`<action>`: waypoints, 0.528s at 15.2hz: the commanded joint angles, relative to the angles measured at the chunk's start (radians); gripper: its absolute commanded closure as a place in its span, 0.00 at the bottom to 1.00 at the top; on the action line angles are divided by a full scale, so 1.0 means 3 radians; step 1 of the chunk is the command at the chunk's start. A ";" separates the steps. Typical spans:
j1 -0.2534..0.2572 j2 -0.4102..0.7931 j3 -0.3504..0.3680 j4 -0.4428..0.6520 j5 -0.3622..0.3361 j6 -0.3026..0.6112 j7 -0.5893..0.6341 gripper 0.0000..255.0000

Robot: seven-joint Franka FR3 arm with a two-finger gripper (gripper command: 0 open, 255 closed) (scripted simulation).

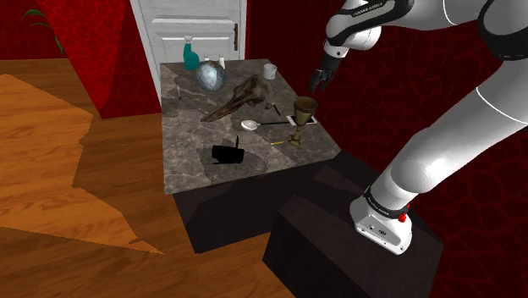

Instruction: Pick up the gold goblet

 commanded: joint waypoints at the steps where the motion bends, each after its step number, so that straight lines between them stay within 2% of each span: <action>1: -0.0004 0.0286 -0.0086 0.0167 0.0127 0.0069 -0.0195 0.00; 5: -0.0078 0.0824 -0.0188 0.0476 0.0419 0.0169 -0.0583 0.00; 8: -0.0093 0.0901 -0.0177 0.0457 0.0476 0.0250 -0.0637 0.00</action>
